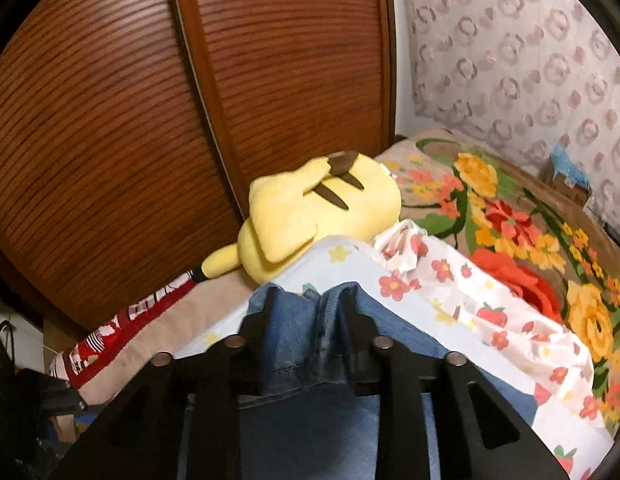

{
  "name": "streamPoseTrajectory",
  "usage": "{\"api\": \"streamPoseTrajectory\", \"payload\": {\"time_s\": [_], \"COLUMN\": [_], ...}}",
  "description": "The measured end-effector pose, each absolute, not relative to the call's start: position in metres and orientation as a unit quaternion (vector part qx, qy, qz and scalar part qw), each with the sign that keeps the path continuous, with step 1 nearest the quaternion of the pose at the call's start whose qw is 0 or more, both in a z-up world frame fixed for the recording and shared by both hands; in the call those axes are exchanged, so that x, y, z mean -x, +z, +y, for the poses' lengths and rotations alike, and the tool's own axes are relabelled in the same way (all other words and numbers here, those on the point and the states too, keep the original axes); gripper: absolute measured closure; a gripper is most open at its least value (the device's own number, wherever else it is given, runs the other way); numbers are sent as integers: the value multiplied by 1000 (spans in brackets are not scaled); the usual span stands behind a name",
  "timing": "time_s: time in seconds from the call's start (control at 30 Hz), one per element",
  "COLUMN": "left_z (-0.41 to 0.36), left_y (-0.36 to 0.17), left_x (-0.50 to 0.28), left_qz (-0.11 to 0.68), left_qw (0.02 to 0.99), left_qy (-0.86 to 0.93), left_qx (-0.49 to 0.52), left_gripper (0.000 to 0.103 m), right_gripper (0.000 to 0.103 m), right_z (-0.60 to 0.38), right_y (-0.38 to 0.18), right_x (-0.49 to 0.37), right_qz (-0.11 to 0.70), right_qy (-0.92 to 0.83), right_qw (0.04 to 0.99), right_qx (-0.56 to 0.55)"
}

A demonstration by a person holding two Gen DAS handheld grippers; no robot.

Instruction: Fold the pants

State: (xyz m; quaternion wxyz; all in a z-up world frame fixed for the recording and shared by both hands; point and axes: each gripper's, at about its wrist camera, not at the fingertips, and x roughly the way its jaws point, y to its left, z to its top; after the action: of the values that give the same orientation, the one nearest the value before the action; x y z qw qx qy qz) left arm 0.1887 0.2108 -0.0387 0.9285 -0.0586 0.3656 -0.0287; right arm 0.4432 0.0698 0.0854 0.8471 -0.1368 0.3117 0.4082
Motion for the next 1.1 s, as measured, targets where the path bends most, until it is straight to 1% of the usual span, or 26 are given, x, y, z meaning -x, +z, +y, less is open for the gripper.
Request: {"api": "streamPoseTrajectory", "payload": {"time_s": [0.1,0.17,0.2,0.23,0.27,0.33,0.63,0.9,1.1], "left_z": [212,211,210,209,207,205,185,145,117], "left_y": [-33,-29,-27,-24,-22,-19,-10,1,13], "left_x": [-189,-191,-191,-191,-192,-196,-206,-202,-185], "left_qz": [362,358,356,353,349,346,338,324,307], "left_qw": [930,932,933,934,935,937,940,944,948], "left_qy": [-22,-19,-18,-18,-20,-20,-32,-59,-79], "left_qx": [61,59,58,57,56,52,43,27,15], "left_gripper": [92,88,79,72,69,53,51,51,51], "right_gripper": [70,70,70,70,70,70,70,70,70], "right_z": [60,52,48,43,38,25,-60,-129,-157], "right_y": [94,99,100,100,101,103,118,129,122], "right_x": [-434,-429,-426,-424,-421,-414,-363,-278,-218], "right_qz": [294,288,284,281,279,274,244,219,211], "right_qy": [414,416,416,417,417,415,372,316,297], "right_qw": [851,852,854,855,855,858,888,918,928], "right_qx": [132,130,129,129,128,127,117,97,73]}}
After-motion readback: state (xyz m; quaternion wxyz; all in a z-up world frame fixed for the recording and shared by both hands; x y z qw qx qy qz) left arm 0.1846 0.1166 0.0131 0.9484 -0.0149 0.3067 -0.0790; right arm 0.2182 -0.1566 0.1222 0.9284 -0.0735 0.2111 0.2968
